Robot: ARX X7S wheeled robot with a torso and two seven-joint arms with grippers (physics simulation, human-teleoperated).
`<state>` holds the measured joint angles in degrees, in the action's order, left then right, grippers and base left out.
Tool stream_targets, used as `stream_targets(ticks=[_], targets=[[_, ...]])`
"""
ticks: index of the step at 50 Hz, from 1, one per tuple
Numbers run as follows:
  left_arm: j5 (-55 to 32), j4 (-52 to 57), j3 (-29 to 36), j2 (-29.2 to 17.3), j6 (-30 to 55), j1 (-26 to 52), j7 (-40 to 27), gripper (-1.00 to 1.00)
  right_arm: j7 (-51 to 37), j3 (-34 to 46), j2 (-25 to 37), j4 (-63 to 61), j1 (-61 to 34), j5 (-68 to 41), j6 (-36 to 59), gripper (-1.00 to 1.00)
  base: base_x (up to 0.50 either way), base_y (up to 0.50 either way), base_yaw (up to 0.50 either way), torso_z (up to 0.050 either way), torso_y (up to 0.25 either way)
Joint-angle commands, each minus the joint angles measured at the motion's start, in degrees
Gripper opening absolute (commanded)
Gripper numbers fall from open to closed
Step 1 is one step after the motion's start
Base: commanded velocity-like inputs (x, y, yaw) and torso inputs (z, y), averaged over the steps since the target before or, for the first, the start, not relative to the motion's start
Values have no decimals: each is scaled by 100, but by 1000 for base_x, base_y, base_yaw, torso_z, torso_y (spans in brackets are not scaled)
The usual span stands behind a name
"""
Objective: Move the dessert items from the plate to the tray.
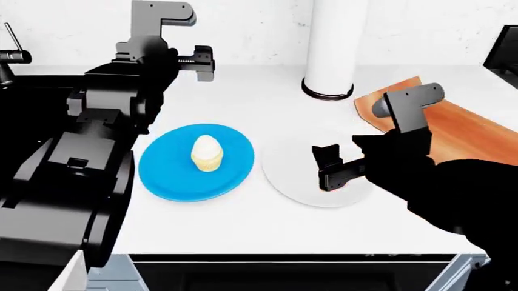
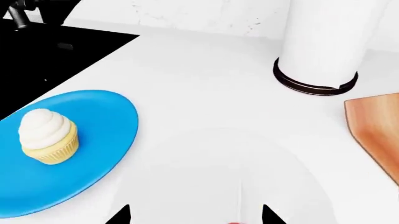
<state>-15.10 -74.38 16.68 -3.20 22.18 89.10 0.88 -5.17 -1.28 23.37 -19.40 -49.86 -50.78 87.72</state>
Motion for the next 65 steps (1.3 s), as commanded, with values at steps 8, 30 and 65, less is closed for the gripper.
stream_targets(ticks=[8,30,65], targets=[[178,-41,-152,21,-25,21,5,100,-181,300,107,92,227,-438,-76,100,0,0,0,0,0],[391,-40,-364,27,-38,14,62,100,-140,897,612,262,158,-189,-494,100,0,0,0,0,0],[614,-40,-598,39,-36,25,104,100,279,1606,739,1258,80,310,-1244,100,0,0,0,0,0]])
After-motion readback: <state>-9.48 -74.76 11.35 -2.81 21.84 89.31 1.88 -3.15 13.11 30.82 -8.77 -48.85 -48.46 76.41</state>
